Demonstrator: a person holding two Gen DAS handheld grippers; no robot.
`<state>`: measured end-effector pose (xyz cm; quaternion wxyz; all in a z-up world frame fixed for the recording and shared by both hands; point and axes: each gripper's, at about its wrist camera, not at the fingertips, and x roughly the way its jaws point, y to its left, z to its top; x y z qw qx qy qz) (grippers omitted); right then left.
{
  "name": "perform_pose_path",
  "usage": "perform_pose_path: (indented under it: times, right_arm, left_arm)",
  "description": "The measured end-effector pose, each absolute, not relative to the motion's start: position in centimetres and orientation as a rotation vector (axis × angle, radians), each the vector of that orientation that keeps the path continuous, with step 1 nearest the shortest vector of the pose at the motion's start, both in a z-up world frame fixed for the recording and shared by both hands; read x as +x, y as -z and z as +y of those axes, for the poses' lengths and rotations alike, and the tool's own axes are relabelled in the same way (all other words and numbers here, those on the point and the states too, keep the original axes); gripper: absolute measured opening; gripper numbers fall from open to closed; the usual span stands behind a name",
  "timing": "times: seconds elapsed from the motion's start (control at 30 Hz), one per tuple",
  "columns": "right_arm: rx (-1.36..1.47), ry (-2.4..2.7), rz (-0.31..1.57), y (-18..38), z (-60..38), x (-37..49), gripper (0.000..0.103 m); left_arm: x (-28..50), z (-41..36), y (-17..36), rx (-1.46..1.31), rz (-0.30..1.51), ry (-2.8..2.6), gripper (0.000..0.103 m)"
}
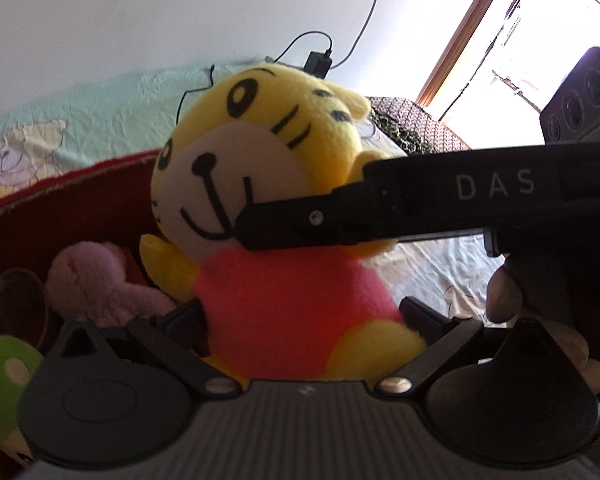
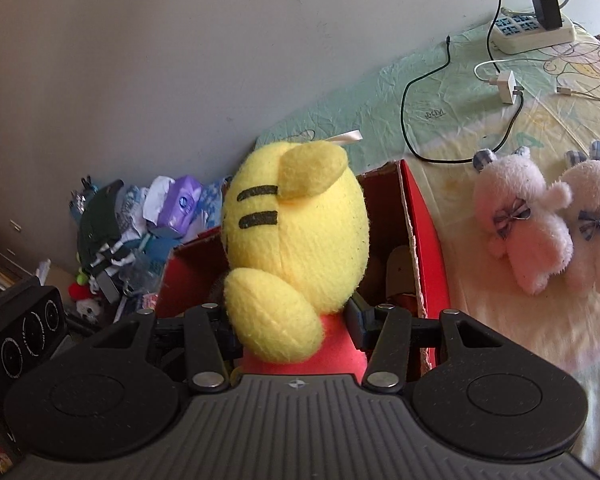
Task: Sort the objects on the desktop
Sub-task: 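Lower the yellow tiger plush into the red box with both grippers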
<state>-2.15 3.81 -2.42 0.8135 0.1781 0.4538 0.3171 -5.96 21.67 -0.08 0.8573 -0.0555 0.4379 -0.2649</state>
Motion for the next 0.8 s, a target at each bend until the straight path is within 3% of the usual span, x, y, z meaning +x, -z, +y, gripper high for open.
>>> perform_pose_path:
  times: [0.37, 0.8]
  right_arm:
    - [0.317, -0.622, 1.039, 3.8, 4.8, -0.7, 0.052]
    - [0.289, -0.59, 0.967, 3.5, 4.5, -1.5, 0.062]
  left_arm:
    - [-5.6, 21.8, 1.5, -0.115, 0.98, 0.558, 0.099]
    - [-4.5, 21.8, 2.7, -0.123, 1.012, 0.536, 0.103]
